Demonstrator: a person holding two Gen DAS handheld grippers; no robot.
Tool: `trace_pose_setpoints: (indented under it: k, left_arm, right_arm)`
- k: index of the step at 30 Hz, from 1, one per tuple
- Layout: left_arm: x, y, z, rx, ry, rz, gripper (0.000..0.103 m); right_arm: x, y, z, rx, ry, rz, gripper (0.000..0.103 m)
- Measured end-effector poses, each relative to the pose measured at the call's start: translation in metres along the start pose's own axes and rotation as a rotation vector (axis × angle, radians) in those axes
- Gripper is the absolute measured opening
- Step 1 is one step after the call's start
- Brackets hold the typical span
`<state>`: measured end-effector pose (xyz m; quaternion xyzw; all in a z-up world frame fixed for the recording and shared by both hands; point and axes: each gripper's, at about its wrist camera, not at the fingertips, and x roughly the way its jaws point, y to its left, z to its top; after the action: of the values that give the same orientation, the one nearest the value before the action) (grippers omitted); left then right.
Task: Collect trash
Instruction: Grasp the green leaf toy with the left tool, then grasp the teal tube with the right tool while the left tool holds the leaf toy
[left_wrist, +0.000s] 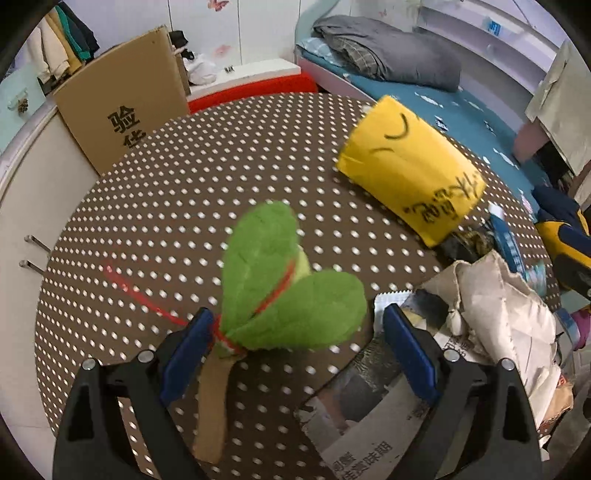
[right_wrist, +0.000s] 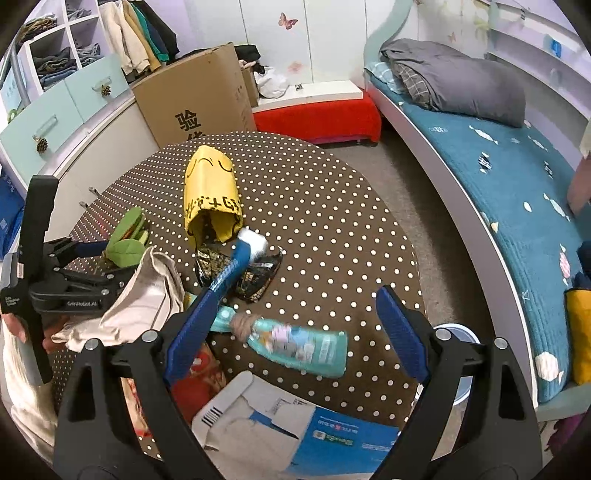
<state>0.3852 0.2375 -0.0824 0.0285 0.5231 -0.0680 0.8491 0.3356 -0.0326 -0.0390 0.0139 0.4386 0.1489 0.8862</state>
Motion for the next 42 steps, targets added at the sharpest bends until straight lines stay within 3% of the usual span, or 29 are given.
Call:
trace_pose_setpoints:
  k: [11,15,16,17,18,20,22,30,34,39,42]
  left_arm:
    - [-0.021,-0.010,-0.025,0.004,-0.004,-0.068,0.091]
    - [-0.016,-0.006,-0.024,-0.036,0.001,-0.005,0.090]
    - [-0.012,-0.001,-0.024,-0.053,0.006,0.013,0.083]
    - [-0.011,0.002,-0.022,-0.062,-0.013,0.043,0.067]
    - [-0.010,0.006,-0.020,-0.072,-0.027,0.084,0.058]
    - [-0.013,0.012,-0.016,-0.109,-0.024,0.066,0.019]
    - [-0.017,0.016,-0.015,-0.127,-0.036,0.035,0.018]
    - [-0.057,0.007,-0.034,-0.076,-0.175,0.042,0.018]
    - [-0.076,0.008,-0.049,-0.099,-0.219,0.025,0.018]
    - [-0.087,-0.002,-0.054,-0.082,-0.256,0.022,0.018]
    - [-0.088,-0.010,-0.053,-0.067,-0.265,0.018,0.018]
  right_arm:
    - [-0.011,-0.013,-0.005,0.022,-0.011,-0.008,0.086]
    - [-0.011,-0.014,-0.008,0.026,-0.006,-0.008,0.086]
    - [-0.011,-0.014,-0.009,0.022,-0.005,-0.006,0.086]
    - [-0.010,-0.013,-0.009,0.018,-0.002,-0.007,0.086]
    - [-0.009,-0.012,-0.009,0.015,0.002,-0.011,0.086]
    - [-0.008,-0.010,-0.009,0.006,0.005,-0.011,0.086]
    - [-0.008,-0.007,-0.008,-0.002,0.004,-0.002,0.086]
    - [0.004,0.012,-0.002,-0.053,0.034,0.060,0.086]
    - [0.010,0.012,-0.004,-0.039,0.052,0.041,0.086]
    - [0.029,0.010,0.000,0.028,0.071,-0.077,0.086]
    - [0.044,0.009,0.000,0.083,0.149,-0.070,0.086]
